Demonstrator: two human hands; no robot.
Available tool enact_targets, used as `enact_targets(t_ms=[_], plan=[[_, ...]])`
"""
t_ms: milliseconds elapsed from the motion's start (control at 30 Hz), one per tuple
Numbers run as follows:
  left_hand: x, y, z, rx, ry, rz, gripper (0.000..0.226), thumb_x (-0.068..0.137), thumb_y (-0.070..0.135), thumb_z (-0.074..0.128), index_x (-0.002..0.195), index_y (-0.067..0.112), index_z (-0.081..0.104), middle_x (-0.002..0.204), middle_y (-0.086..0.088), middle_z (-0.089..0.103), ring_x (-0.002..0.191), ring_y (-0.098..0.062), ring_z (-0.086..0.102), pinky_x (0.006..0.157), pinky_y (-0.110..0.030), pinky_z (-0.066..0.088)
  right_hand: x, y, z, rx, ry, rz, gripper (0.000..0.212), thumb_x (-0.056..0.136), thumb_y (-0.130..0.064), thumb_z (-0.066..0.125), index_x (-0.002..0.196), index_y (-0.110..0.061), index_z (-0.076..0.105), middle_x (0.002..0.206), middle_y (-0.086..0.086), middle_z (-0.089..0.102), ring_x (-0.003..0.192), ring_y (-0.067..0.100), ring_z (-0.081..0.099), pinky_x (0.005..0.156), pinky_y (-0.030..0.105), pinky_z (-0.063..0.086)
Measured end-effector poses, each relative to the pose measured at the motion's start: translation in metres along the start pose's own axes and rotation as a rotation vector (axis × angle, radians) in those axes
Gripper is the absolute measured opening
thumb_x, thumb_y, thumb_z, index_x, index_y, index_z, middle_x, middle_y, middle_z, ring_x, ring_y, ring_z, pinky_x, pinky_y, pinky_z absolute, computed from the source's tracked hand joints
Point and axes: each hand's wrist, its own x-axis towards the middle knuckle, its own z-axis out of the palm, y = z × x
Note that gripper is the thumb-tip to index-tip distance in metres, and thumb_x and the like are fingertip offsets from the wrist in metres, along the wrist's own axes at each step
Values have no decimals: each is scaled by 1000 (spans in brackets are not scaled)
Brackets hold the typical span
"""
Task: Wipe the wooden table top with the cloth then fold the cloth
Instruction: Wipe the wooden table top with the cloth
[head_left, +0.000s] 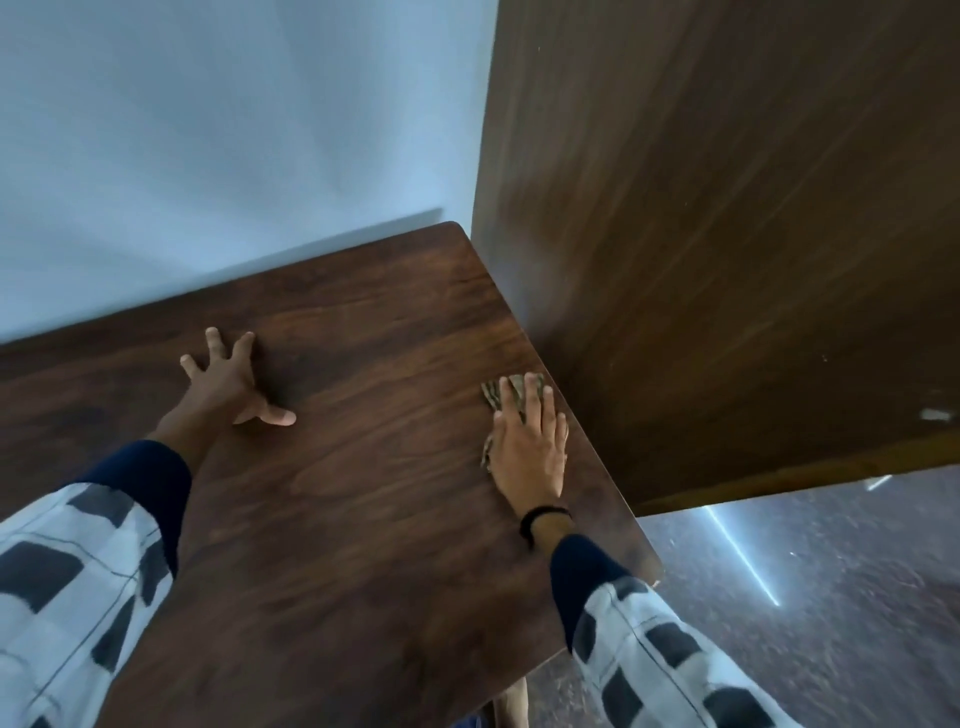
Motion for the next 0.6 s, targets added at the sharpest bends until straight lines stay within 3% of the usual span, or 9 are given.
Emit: enact_targets(t_ms=[167,233,333,467,600], plan=[[-35,12,23,102,173,189,97,73,24,86,152,23,29,165,-7,-7,146,-48,-4,107,-74,24,-87,-31,23,9,18,-280,54,105,-32,42,158,-31,33,168,2,26,155,30,21,121,54,24],[-51,34,42,99,18,165,108,72,40,84,156,25,17,165,-5,-12,146,-48,-5,112,-68,21,-91,-41,27,17,-7,-422,53,105,-32,42,158,-32,34,167,1,26,155,28,22,122,51,23],[-69,58,69,51,-183,38,139,61,59,85,155,30,-13,160,0,-29,145,-46,-19,116,-64,13,-57,-31,19,-31,-89,-527,54,108,-32,32,161,-37,21,170,-4,14,157,25,8,125,52,15],[-81,54,82,30,-148,53,147,57,56,88,153,33,-20,157,5,-35,145,-41,-25,116,-65,13,-7,19,-8,-91,-59,-259,54,110,-33,30,162,-38,16,171,-4,9,158,24,4,125,52,13],[-90,55,80,36,-99,69,145,58,49,90,154,31,-16,159,6,-30,146,-40,-21,115,-64,18,-34,40,-11,8,27,-3,52,110,-34,28,161,-35,19,171,1,9,158,27,6,125,53,17]])
